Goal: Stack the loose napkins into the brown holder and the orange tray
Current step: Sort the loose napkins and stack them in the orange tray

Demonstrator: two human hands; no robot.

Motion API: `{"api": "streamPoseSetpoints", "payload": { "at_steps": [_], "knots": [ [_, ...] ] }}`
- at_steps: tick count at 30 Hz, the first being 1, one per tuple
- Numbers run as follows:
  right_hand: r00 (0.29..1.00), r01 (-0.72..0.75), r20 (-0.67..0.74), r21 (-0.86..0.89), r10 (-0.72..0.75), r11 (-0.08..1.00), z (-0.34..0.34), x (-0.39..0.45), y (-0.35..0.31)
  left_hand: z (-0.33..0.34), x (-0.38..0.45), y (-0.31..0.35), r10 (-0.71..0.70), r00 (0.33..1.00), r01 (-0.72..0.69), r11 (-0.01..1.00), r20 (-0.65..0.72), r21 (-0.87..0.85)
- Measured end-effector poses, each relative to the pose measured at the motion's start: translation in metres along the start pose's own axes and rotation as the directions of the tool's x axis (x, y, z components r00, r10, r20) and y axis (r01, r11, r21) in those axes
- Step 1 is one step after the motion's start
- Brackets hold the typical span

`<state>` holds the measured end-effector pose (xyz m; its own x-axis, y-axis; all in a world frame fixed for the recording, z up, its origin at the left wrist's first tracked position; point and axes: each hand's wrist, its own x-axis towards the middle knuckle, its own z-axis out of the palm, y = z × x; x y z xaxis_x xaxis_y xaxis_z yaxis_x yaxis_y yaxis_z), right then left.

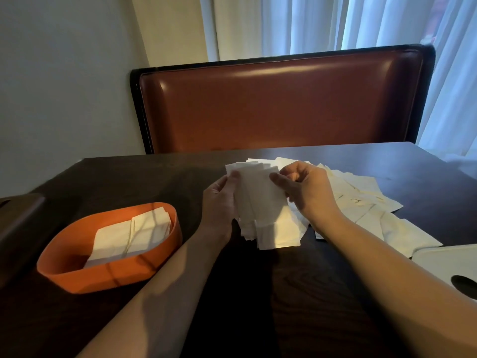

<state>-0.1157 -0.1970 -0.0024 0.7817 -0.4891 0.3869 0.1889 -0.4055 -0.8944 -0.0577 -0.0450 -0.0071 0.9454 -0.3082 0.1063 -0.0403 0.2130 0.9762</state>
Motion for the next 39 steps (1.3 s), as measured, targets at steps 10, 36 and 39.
{"api": "streamPoseSetpoints", "payload": {
  "at_steps": [10,36,39],
  "knots": [
    [0.999,0.004,0.05,0.177,-0.013,0.984,0.006,-0.006,-0.007,0.0,-0.001,0.0,-0.019,0.997,0.015,0.999,0.075,0.049],
    [0.989,-0.145,-0.001,0.259,0.15,0.955,0.012,-0.006,-0.003,0.005,0.0,-0.011,-0.085,0.986,0.099,0.991,0.147,-0.09],
    [0.987,-0.128,-0.051,0.314,0.151,0.941,0.009,-0.005,-0.003,0.004,0.001,-0.009,-0.089,0.988,0.1,0.992,0.127,-0.082]
  ]
}}
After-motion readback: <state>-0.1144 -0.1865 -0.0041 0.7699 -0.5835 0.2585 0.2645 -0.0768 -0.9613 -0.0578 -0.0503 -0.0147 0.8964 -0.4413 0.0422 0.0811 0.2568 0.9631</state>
